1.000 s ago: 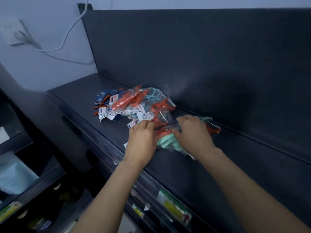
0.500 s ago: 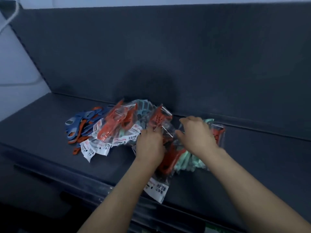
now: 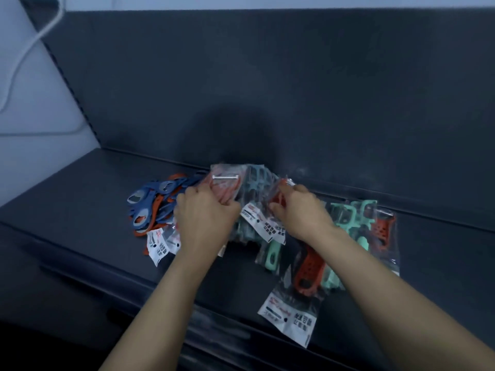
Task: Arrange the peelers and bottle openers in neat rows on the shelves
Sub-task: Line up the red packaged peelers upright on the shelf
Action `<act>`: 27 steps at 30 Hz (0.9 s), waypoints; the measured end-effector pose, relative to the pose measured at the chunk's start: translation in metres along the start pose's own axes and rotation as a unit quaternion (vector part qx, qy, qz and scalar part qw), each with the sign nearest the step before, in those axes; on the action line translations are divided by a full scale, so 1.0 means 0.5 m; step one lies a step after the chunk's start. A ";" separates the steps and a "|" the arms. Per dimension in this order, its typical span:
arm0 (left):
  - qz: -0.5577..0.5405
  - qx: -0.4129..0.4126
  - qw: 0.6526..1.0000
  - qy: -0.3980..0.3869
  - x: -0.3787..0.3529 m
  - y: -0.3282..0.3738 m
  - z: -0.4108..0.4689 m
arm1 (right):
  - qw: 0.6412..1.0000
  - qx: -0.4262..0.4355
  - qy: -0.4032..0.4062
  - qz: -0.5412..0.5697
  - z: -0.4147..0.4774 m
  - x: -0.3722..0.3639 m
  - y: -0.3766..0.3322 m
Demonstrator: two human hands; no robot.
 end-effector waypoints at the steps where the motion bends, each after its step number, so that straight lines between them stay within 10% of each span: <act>1: 0.006 0.022 1.000 -0.007 0.000 -0.013 0.008 | 1.000 -0.006 -0.018 0.003 0.006 -0.012 -0.006; 8: -0.085 0.068 0.992 -0.071 -0.021 -0.053 0.030 | 0.996 -0.059 -0.070 0.005 0.035 -0.059 -0.020; 27: -0.155 0.024 0.986 -0.051 -0.036 0.022 0.053 | 0.991 -0.074 0.092 0.068 0.009 0.025 0.017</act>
Point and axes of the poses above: each hand's wrist, its own z-axis towards the middle knuckle, its own x-axis out of the back of the hand, y = z × x, the point moved 3 cm from there along z, towards the middle knuckle, and after that the axes turned 15 degrees about y, right-handed, at the moved point
